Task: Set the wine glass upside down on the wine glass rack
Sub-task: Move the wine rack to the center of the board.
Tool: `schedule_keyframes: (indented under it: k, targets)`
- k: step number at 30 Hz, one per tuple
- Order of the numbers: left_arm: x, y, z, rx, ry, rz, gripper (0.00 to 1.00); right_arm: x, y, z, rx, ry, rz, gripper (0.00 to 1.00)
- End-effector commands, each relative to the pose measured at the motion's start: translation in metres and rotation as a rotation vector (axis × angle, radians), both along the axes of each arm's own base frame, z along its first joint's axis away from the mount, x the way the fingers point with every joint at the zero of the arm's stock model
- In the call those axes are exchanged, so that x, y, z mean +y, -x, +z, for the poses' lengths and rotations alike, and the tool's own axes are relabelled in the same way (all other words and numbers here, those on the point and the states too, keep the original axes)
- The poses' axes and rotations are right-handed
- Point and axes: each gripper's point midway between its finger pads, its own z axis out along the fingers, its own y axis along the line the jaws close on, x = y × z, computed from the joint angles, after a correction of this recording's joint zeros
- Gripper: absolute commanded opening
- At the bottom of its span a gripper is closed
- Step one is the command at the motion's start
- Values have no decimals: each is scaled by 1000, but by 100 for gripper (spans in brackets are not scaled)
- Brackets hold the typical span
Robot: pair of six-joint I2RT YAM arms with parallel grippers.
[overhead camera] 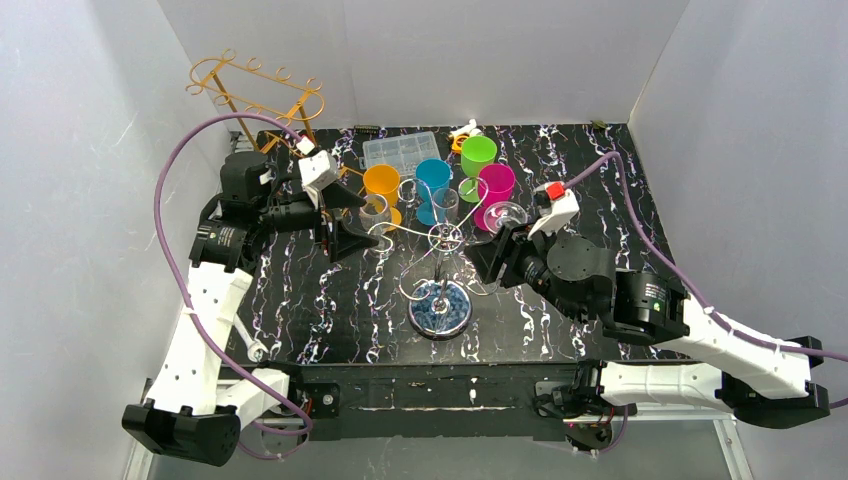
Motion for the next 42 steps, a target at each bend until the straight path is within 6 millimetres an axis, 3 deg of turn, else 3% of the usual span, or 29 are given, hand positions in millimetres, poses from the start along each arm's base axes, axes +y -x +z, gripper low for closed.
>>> schedule_keyframes:
  k: [1,13,17,19,34,42]
  targets:
    - [-2,2,-8,11,-31,-20,92,-2,-14,10,-15,-52,-100,56]
    - [-7,0,-12,7,-47,-31,91,4,-24,-8,17,-12,-170,44]
    - [-7,-2,-14,5,-56,-27,91,1,-23,-17,25,8,-167,30]
    - [-7,-2,-15,2,-58,-26,91,2,-21,-21,31,17,-150,27]
    - [-9,-6,-6,-2,-52,-8,88,34,-7,20,-42,66,60,49]
    - [-11,-5,8,-6,-26,-3,90,44,-8,37,-87,119,103,53]
